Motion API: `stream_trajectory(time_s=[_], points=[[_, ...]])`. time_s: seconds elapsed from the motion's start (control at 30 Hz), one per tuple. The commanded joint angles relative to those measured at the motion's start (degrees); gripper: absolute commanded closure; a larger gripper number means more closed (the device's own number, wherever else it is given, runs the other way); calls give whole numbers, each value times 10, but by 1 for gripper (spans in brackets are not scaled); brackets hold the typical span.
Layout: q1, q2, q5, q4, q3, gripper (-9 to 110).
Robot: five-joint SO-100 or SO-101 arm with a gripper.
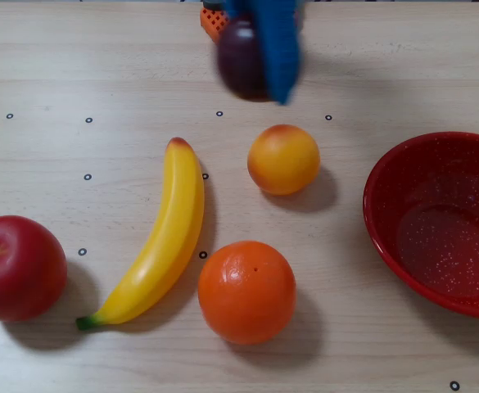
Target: Put plum in the red bowl.
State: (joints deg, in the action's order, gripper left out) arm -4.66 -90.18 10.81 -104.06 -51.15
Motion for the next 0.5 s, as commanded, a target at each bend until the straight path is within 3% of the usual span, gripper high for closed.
stream_trajectory(time_s=[0.0,0.47], points=[[-50,-96,-38,3,40,102],[-241,-67,-141,31,-26,102]])
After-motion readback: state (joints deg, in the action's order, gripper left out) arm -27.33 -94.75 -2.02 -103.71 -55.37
